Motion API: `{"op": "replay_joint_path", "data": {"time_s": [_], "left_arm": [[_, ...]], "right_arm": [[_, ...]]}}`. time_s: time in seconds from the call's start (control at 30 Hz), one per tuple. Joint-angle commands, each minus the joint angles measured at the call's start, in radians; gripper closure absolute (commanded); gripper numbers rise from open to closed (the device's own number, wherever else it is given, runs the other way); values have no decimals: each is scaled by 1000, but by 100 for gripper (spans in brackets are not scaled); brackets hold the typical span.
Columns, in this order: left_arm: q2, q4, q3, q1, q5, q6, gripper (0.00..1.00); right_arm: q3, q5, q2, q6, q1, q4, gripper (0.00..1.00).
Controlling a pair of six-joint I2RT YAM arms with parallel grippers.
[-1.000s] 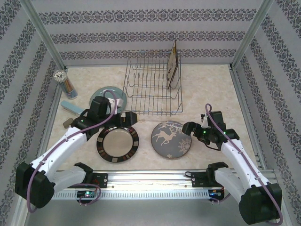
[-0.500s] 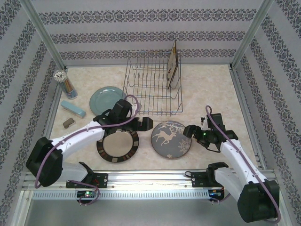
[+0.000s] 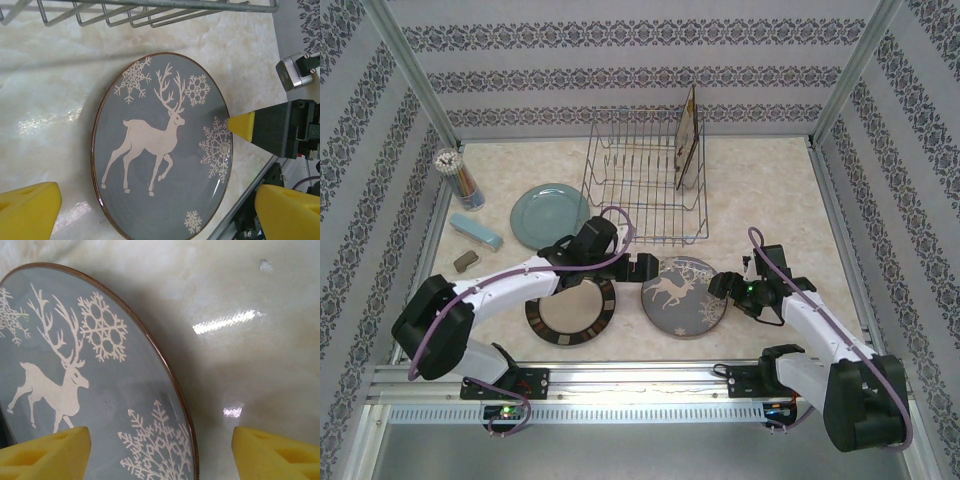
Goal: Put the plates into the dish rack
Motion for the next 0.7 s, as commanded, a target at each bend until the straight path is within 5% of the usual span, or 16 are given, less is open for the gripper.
{"op": "replay_joint_path", "data": {"time_s": [0.0, 0.67], "left_arm": [[26, 58, -2, -20, -13, -15, 0], [160, 138, 12, -73, 9, -64, 0]], "right_arm": [[-10, -27, 18, -15, -9, 60, 26], [-41, -85, 37, -6, -10, 130, 36]]}}
